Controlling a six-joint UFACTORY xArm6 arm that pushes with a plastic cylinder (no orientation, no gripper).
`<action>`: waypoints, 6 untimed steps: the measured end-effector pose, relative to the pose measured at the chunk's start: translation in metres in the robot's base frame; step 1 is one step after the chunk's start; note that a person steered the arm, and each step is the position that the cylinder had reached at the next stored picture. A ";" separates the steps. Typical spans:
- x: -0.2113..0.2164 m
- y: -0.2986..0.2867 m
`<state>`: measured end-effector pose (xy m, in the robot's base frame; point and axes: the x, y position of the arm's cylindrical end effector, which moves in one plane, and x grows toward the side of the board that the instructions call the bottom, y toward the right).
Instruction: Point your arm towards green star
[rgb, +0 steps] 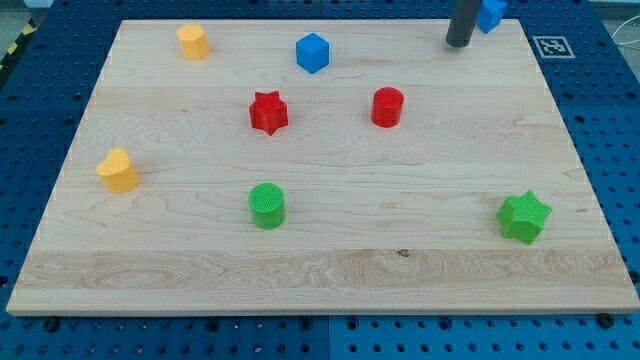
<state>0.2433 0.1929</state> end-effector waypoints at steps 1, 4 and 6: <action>0.077 0.010; 0.090 -0.050; 0.078 -0.059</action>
<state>0.3211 0.1337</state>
